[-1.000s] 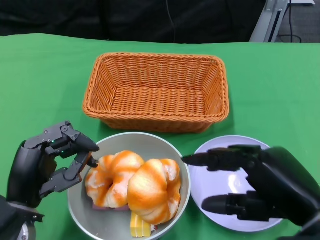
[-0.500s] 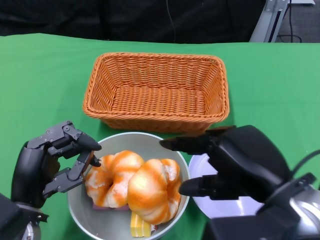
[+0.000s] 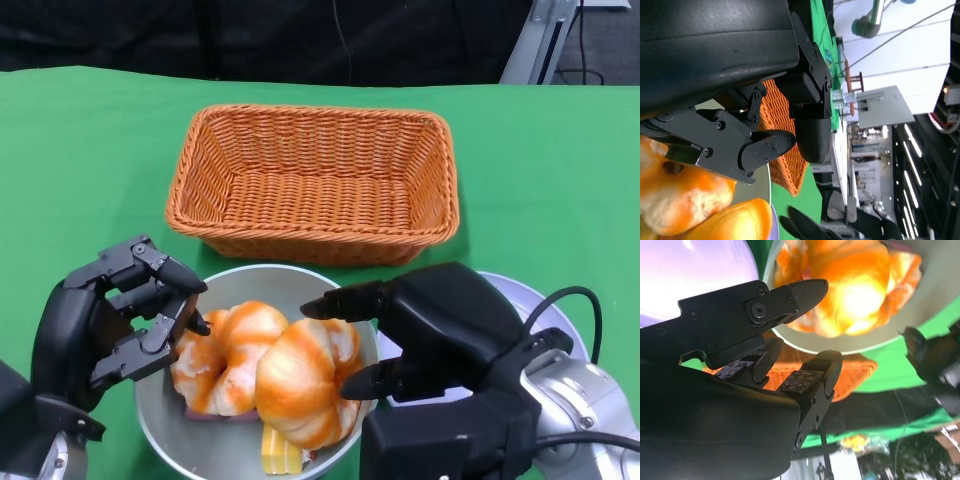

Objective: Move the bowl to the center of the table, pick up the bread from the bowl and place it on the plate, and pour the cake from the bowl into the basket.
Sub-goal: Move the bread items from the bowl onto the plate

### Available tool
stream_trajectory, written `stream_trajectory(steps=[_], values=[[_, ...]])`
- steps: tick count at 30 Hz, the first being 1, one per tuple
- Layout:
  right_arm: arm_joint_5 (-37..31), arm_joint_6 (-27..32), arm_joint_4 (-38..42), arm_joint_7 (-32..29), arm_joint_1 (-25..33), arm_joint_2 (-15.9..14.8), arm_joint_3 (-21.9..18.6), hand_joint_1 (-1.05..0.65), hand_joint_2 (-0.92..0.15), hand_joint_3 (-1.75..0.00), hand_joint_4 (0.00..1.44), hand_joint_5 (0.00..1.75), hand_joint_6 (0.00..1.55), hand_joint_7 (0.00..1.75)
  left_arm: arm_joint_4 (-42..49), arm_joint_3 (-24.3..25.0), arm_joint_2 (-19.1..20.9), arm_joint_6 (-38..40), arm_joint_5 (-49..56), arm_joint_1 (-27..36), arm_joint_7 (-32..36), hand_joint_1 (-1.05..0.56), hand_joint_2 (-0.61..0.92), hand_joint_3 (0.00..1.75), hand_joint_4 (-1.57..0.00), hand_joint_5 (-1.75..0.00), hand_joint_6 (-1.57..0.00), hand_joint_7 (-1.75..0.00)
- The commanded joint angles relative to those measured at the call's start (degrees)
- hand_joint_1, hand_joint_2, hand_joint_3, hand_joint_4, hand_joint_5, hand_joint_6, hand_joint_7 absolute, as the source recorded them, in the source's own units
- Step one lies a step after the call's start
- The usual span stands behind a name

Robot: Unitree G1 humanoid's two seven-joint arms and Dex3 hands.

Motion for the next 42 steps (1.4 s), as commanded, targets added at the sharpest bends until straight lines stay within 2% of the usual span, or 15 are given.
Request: stream_trajectory(steps=[1, 8, 20, 23, 31, 33, 37, 42], values=[[-0.05, 0.44, 1.41, 0.83, -0.52, -0.84, 0.93, -0.74, -0.92, -0.05, 0.75, 0.09, 0.62, 0.0, -1.04, 0.48, 1.34, 1.39, -0.96, -0.56, -1.01, -0.14, 0.69, 0.78, -0.81, -1.49, -0.8, -1.17], [-0.7, 0.19, 3.29, -0.04, -0.54, -0.87, 2.54, -0.72, -0.92, -0.05, 0.76, 0.07, 0.59, 0.0, -1.94, 0.44, 1.15, 1.52, -0.19, -0.21, -0.27, -0.14, 0.68, 0.77, -0.82, -1.48, -0.82, -1.15], [-6.59, -0.96, 8.76, -9.58, -1.9, 0.91, 7.27, -0.72, -0.92, -0.03, 0.73, 0.03, 0.58, 0.0, -1.74, 0.16, 0.78, 0.9, -0.59, -0.2, -1.12, -0.15, 0.69, 0.79, -0.83, -1.5, -0.82, -1.17], [-7.55, -1.32, 8.57, -11.54, -1.69, 1.24, 8.08, -0.71, -0.92, -0.02, 0.69, 0.01, 0.57, 0.0, -1.68, 0.02, 0.63, 0.72, -0.49, -0.22, -1.05, -0.14, 0.68, 0.81, -0.82, -1.5, -0.82, -1.18], [-7.91, 0.76, 4.21, -7.66, -0.99, 1.05, 8.31, -0.75, -0.92, -0.04, 0.61, 0.0, 0.5, 0.0, -0.63, 0.15, 0.77, 0.37, -0.72, -0.69, -1.55, -0.13, 0.68, 0.82, -0.82, -1.52, -0.82, -1.17], [-8.79, 2.6, 2.26, -5.15, -0.5, 1.49, 8.59, -0.79, -0.92, -0.07, 0.56, 0.0, 0.46, 0.0, -0.44, 0.4, 0.52, 0.02, -0.29, -0.7, -0.71, -0.13, 0.67, 0.83, -0.82, -1.52, -0.82, -1.17], [-13.6, 7.1, -1.38, 0.51, -0.05, 2.4, 9.86, -0.88, -0.92, -0.15, 0.47, 0.0, 0.37, 0.0, 0.29, 0.88, -0.15, -1.61, 1.37, -0.76, 1.69, -0.13, 0.66, 0.85, -0.81, -1.52, -0.8, -1.19], [-21.7, 10.79, -5.72, 5.62, 0.12, 3.79, 11.42, -0.96, -0.92, -0.17, 0.38, 0.0, 0.27, 0.0, 1.27, 1.06, -0.51, -2.45, 1.28, -1.03, 1.56, -0.13, 0.67, 0.87, -0.8, -1.52, -0.78, -1.24]])
